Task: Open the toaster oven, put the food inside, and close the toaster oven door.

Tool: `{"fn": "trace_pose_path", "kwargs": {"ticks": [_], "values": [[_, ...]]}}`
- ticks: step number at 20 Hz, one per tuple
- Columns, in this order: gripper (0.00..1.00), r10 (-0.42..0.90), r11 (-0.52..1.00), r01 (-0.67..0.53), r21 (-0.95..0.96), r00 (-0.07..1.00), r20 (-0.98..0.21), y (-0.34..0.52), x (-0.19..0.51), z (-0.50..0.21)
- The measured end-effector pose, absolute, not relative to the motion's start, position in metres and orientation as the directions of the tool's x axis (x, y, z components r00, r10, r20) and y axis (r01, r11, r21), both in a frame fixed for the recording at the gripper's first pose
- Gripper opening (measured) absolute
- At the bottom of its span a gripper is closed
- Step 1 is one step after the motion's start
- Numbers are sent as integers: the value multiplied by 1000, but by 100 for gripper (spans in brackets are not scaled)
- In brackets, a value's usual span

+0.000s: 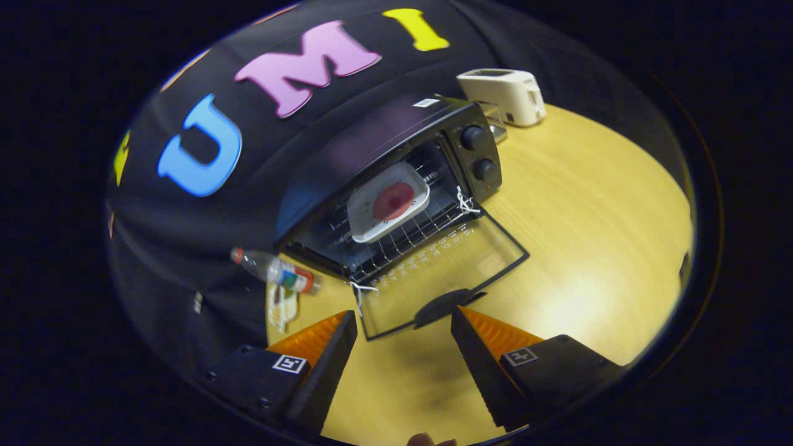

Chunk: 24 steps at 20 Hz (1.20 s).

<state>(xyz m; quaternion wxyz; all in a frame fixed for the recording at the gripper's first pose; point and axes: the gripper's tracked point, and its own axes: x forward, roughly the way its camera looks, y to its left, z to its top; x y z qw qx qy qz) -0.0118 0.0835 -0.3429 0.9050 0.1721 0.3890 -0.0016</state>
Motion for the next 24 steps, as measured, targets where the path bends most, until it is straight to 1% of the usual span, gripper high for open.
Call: {"fn": "trace_pose_path", "kwargs": {"ticks": [2,3,5,8,11,14,18,20,22,24], "values": [[98,83,992,17,128,678,-730,80,-19,-362],[99,79,996,-25,84,664,-744,83,-21,-375],[99,62,998,-57,34,617,-784,83,-21,-397],[99,49,998,-51,25,553,-832,88,-21,-431],[99,34,999,-44,13,533,-845,93,-12,-449],[100,33,999,-9,32,504,-863,99,-5,-462],[99,6,999,37,28,500,-866,93,10,-472],[99,8,997,60,42,480,-877,93,12,-474],[99,12,998,49,40,478,-878,93,11,-473],[99,11,1000,17,22,501,-865,93,12,-466]]}}
